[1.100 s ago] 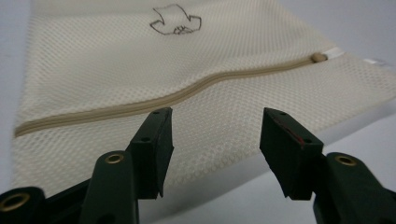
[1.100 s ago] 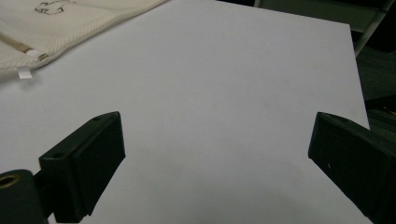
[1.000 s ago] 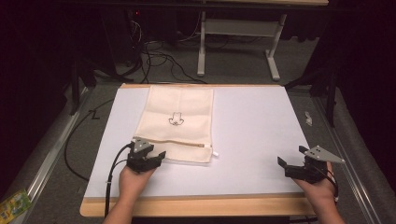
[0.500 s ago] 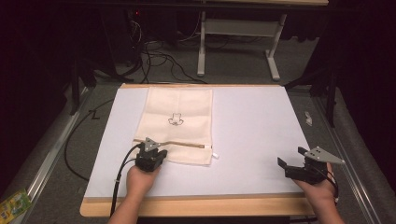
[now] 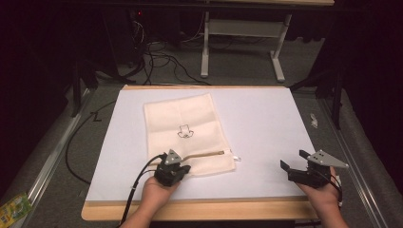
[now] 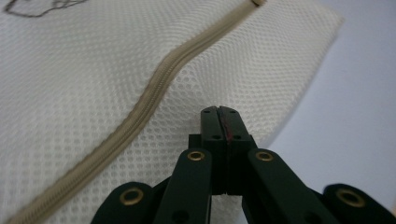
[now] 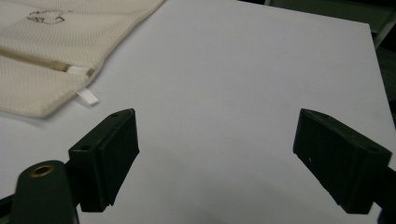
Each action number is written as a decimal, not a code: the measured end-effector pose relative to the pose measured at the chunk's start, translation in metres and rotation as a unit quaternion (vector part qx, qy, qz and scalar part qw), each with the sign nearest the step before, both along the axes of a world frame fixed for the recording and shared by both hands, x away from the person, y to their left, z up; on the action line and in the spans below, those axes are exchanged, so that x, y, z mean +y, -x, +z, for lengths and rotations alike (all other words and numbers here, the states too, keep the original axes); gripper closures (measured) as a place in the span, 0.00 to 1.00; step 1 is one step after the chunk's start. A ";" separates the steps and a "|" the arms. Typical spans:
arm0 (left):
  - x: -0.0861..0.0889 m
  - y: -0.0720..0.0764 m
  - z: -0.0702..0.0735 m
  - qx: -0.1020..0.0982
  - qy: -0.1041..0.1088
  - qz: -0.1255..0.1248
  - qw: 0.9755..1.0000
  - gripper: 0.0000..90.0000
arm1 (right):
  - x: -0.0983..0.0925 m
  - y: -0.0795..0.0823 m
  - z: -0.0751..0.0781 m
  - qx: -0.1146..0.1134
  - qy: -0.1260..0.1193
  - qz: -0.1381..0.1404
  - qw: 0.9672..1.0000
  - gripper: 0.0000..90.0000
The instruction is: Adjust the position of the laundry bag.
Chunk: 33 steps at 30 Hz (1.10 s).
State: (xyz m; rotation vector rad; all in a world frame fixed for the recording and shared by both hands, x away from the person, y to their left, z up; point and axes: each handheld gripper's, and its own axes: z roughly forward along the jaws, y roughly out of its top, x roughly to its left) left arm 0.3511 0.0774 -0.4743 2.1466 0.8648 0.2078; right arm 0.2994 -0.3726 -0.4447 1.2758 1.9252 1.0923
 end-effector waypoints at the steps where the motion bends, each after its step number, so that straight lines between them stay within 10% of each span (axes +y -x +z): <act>1: -0.009 0.006 0.000 0.001 -0.003 -0.021 1.000 1.00 | 0.002 0.000 0.000 0.000 -0.002 0.002 1.000 0.17; 5: -0.018 0.012 0.004 -0.007 -0.003 -0.035 0.999 0.98 | 0.007 -0.001 0.001 0.004 -0.012 0.008 1.000 0.17; 10: -0.011 0.015 0.017 -0.066 0.004 -0.045 0.997 0.77 | 0.020 -0.006 -0.002 0.017 -0.029 0.031 0.999 0.26; 14: 0.013 0.010 0.022 -0.104 0.035 0.014 0.994 0.60 | 0.049 -0.019 -0.003 0.035 -0.038 0.056 0.997 0.37; 24: 0.046 -0.001 0.024 -0.105 0.065 0.105 0.987 0.48 | 0.129 -0.057 -0.019 0.073 0.021 0.090 0.993 0.61; 33: 0.052 -0.004 0.026 -0.094 0.067 0.128 0.985 0.43 | 0.136 -0.063 -0.031 0.105 0.056 0.093 0.989 0.98</act>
